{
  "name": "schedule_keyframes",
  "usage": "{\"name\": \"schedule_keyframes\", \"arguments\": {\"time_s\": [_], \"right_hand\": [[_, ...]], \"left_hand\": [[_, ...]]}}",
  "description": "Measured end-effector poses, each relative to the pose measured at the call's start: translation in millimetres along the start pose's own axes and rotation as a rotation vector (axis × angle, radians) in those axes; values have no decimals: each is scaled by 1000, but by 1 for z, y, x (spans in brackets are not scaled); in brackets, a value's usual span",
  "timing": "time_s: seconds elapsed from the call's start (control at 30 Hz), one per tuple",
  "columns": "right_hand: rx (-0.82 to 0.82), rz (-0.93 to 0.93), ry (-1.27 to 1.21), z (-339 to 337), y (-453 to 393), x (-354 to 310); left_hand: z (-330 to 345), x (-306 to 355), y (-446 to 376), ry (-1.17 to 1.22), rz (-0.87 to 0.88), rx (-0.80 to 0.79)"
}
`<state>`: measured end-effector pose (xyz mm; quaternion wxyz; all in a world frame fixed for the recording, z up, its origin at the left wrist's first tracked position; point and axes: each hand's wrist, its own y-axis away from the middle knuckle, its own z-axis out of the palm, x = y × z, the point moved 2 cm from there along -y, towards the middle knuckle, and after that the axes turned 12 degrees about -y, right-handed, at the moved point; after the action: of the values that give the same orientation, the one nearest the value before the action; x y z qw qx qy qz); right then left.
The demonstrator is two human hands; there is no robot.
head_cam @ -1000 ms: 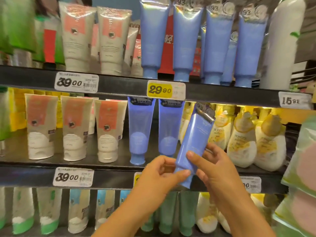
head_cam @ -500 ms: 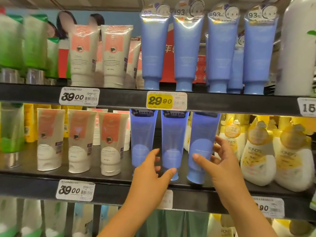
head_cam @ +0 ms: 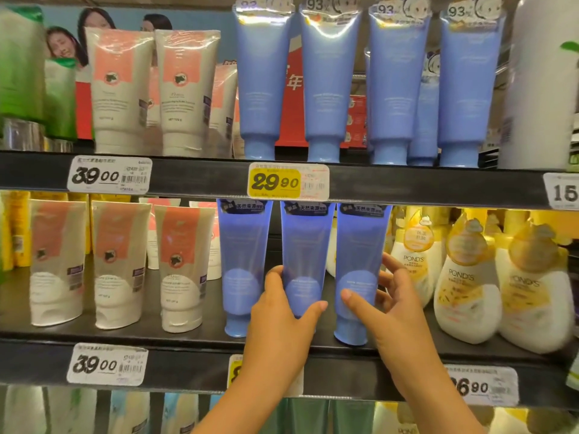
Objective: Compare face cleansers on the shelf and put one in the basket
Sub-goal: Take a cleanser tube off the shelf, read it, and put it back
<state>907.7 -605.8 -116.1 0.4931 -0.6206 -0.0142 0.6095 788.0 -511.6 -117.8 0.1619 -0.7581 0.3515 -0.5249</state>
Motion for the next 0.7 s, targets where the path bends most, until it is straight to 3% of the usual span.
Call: {"name": "schedule_keyframes", "arguments": {"time_s": [0.4,0.7], "right_hand": [[-39,-20,223,2,6,-1],[-77,81,158,-11,3,-5]], "left_hand": [[-1,1,2,73,-8,-27],[-8,5,6,129,-27,-65]]}}
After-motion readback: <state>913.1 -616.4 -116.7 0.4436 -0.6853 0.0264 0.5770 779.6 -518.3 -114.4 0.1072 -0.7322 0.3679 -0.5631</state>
